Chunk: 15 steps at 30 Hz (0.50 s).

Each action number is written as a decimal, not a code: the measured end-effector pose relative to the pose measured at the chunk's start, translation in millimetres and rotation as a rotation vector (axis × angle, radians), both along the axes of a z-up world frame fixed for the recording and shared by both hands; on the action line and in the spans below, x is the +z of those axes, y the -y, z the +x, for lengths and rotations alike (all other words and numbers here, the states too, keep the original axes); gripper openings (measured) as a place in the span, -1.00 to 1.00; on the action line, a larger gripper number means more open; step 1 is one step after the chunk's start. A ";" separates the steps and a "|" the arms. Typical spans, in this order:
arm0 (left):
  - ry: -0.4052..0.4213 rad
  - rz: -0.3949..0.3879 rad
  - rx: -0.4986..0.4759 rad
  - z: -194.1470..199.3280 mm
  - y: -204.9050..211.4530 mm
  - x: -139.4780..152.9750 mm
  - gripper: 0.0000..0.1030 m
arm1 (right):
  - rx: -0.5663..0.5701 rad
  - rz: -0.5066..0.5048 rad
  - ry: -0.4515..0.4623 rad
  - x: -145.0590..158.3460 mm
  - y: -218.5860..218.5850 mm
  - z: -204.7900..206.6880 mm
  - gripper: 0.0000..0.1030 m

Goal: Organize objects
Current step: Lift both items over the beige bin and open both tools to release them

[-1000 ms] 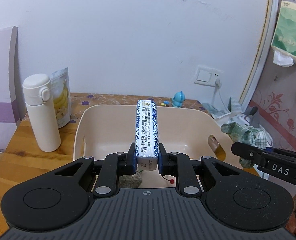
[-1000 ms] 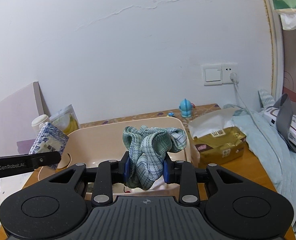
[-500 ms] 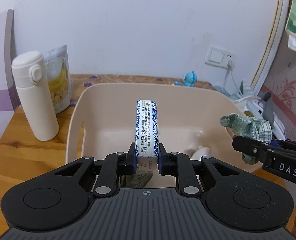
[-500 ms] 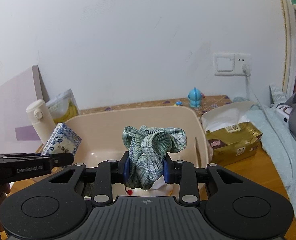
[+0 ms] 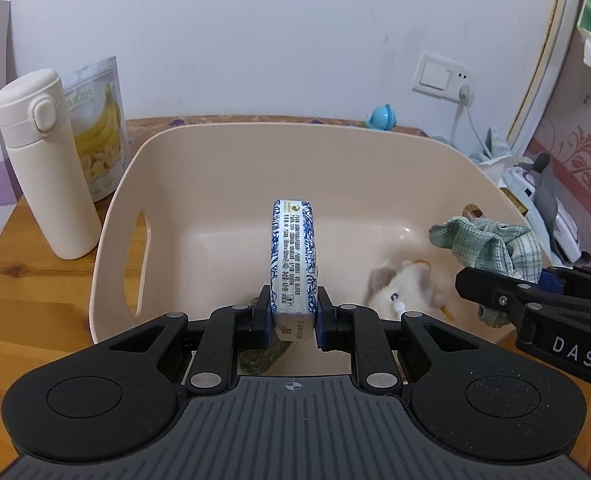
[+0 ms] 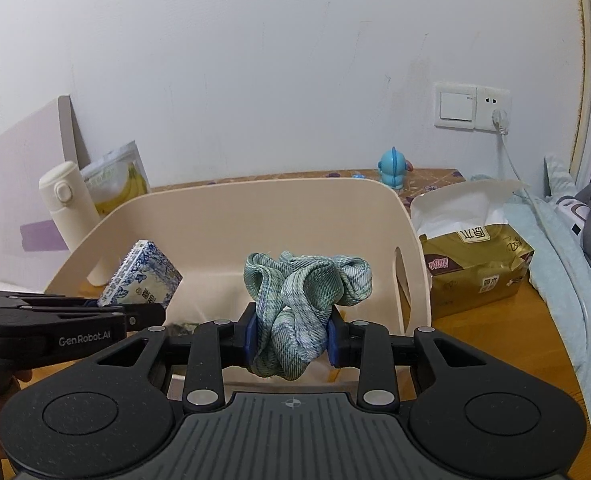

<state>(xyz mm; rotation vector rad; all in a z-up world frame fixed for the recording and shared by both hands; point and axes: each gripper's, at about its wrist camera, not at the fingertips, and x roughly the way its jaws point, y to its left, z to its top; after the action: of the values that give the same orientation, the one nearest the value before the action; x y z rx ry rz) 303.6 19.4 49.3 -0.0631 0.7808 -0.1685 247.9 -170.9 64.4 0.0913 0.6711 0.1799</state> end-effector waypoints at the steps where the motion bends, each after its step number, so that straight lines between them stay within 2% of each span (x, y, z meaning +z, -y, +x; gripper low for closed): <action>1: -0.001 0.008 0.000 0.1 0.5 -0.9 -0.62 | 0.005 -0.003 -0.005 -0.7 -0.9 0.1 -0.39; 5: -0.007 0.023 0.000 1.5 1.4 -2.8 -0.62 | 0.022 -0.022 -0.028 -4.6 -5.8 2.1 -0.37; 12: 0.007 0.060 0.008 -1.9 3.0 -1.9 -0.58 | 0.027 -0.034 -0.032 -5.7 -9.2 1.0 -0.09; 15: 0.023 0.064 0.008 -4.8 1.8 1.1 -0.17 | 0.024 -0.035 -0.028 -4.3 -9.1 0.0 0.03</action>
<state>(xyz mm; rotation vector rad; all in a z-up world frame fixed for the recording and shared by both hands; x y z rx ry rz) 298.8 17.6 50.3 -0.0042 0.7622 -0.1365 247.9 -161.7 60.1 0.0518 0.7030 0.1904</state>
